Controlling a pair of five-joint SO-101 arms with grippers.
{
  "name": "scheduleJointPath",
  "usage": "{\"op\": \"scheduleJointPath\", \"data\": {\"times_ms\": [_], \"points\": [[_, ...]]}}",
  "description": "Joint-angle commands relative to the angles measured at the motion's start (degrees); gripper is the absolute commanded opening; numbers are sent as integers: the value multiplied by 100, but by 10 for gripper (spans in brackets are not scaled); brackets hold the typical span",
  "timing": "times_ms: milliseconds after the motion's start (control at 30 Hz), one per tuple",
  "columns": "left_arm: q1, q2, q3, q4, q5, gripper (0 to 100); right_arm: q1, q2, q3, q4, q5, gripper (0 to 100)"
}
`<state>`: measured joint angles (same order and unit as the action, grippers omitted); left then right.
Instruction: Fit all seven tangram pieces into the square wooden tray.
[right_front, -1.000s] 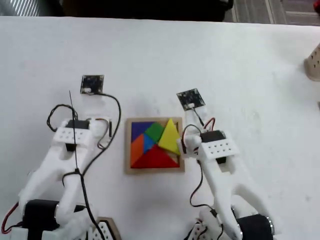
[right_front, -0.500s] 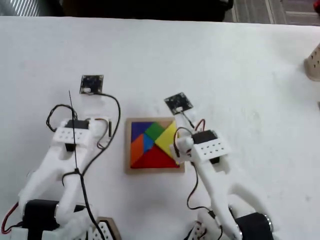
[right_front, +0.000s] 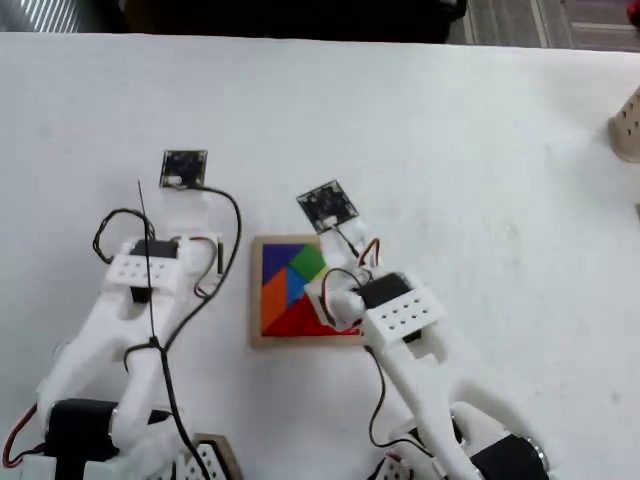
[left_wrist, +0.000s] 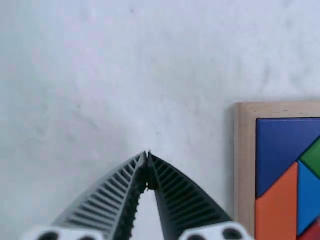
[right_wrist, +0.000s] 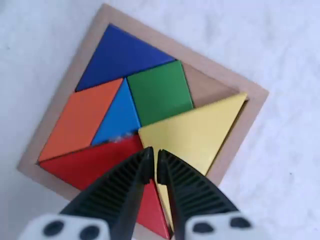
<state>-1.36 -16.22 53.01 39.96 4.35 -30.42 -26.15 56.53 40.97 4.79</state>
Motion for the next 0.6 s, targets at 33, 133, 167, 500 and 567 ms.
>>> {"op": "scheduleJointPath", "data": {"times_ms": [33, 133, 167, 500, 567], "points": [[-4, -171, -79, -149, -44, 23, -40, -207, 369, -1103, 79, 22], [-4, -171, -79, -149, -44, 23, 75, -207, 554, -1235, 501, 20], [-4, -171, -79, -149, -44, 23, 110, -207, 589, -1218, 580, 19], [-40, -171, -18, -149, -44, 23, 259, 233, 492, -1147, 615, 18], [-40, -171, -18, -149, -44, 23, 268, 558, 220, -1007, 615, 18]]}}
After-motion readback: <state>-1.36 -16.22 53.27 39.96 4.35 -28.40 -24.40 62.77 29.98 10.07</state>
